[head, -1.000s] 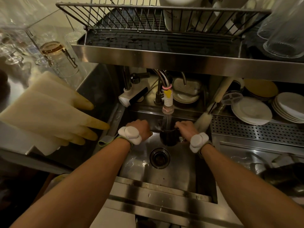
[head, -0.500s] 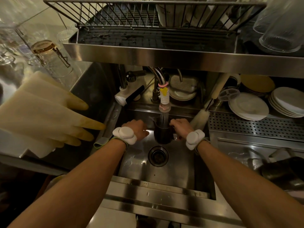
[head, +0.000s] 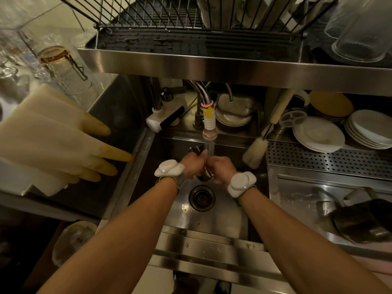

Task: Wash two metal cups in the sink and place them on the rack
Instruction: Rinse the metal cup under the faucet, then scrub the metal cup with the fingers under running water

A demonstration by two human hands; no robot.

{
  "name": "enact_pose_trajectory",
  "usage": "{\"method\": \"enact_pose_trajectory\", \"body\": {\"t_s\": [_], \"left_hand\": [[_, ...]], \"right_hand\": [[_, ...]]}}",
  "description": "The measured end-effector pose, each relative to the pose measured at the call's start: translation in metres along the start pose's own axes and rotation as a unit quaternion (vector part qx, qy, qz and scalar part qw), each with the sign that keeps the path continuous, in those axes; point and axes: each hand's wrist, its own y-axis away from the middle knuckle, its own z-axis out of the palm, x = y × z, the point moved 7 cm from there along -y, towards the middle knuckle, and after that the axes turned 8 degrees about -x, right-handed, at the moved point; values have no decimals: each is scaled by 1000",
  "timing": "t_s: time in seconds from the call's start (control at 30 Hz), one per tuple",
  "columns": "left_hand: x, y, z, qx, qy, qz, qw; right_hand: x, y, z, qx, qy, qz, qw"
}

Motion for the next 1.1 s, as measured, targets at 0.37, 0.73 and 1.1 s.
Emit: {"method": "enact_pose_trajectory", "body": {"t_s": [0.37, 0.73, 1.1], "left_hand": [[-17, -8, -5, 35, 136, -46, 989], [-26, -9, -30, 125, 3, 64, 990], [-15, -6, -23, 63, -94, 107, 988]], "right_hand": [[10, -4, -39, 4, 194, -31, 980], [28, -10, -78, 44, 183, 13, 982], [28, -5, -74, 30, 204, 6, 978]]}}
